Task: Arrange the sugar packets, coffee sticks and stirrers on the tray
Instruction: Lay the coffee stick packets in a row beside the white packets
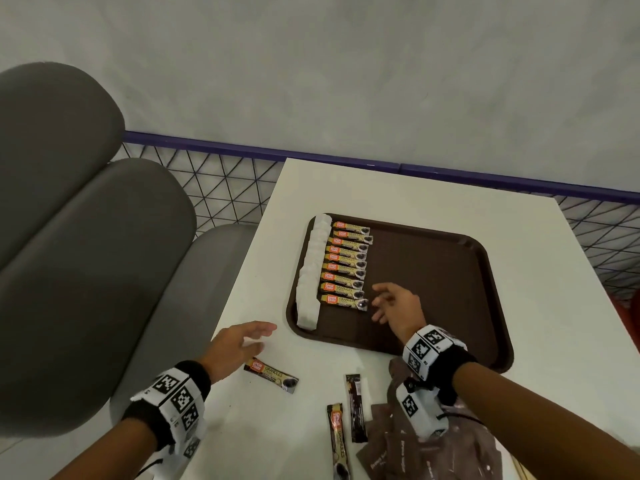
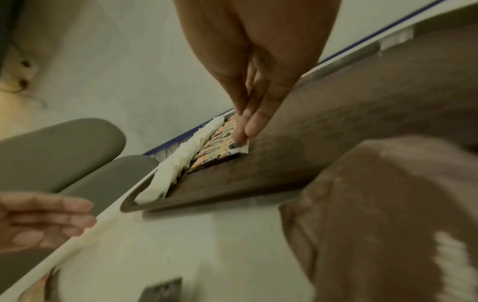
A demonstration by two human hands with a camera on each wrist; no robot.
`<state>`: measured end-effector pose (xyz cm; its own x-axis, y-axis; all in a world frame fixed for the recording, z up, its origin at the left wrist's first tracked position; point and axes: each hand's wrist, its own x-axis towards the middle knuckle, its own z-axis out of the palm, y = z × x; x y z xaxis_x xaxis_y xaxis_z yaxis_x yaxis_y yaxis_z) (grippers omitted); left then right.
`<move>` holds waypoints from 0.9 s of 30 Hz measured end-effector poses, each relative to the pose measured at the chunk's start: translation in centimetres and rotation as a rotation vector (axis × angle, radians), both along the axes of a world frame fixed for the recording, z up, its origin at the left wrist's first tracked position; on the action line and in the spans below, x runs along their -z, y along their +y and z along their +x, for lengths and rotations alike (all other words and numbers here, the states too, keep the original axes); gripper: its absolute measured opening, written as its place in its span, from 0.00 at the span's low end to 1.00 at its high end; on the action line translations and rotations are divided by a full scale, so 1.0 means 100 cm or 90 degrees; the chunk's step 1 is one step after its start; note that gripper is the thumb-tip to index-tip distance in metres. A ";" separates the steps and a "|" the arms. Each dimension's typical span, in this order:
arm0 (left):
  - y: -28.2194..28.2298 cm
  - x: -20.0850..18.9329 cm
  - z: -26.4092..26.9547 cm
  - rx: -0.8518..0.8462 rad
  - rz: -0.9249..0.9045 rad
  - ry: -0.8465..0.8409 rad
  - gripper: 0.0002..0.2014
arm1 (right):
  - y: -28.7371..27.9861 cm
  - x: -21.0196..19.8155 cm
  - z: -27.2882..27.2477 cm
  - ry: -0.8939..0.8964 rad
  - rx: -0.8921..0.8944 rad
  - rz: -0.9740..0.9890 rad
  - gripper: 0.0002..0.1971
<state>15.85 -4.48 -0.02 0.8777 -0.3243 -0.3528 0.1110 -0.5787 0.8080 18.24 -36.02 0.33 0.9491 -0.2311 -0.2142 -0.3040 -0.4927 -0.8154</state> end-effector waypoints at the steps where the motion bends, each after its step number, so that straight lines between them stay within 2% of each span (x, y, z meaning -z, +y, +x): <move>1: 0.001 0.000 -0.004 0.042 0.044 -0.004 0.20 | 0.000 -0.005 -0.006 -0.006 -0.040 -0.022 0.11; 5: -0.001 0.000 -0.021 0.197 0.237 -0.100 0.26 | 0.004 -0.024 -0.031 -0.021 -0.262 -0.215 0.11; 8: -0.005 0.004 -0.028 0.280 0.333 -0.174 0.26 | 0.010 -0.028 -0.047 -0.037 -0.485 -0.302 0.12; 11: -0.011 0.001 -0.035 0.274 0.358 -0.206 0.18 | 0.016 -0.026 -0.061 -0.019 -0.688 -0.409 0.17; 13: -0.018 -0.003 -0.041 0.245 0.319 -0.187 0.15 | 0.022 -0.024 -0.068 0.014 -0.751 -0.496 0.20; 15: -0.028 -0.010 -0.048 0.230 0.267 -0.177 0.11 | 0.027 -0.020 -0.073 0.013 -0.781 -0.548 0.21; 18: -0.049 -0.021 -0.060 0.273 0.248 -0.160 0.08 | 0.032 -0.016 -0.076 -0.012 -0.793 -0.576 0.17; 24: -0.084 -0.015 -0.069 0.485 0.292 -0.196 0.24 | 0.027 -0.019 -0.067 -0.023 -0.728 -0.521 0.09; 27: -0.093 -0.008 -0.068 0.557 0.359 -0.233 0.26 | 0.014 -0.023 -0.062 -0.024 -0.648 -0.458 0.07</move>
<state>9.03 -13.80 0.76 0.5046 -0.7594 -0.4107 -0.7096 -0.6358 0.3037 12.08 -34.57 2.66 0.7685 0.5584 -0.3122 0.4950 -0.8282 -0.2628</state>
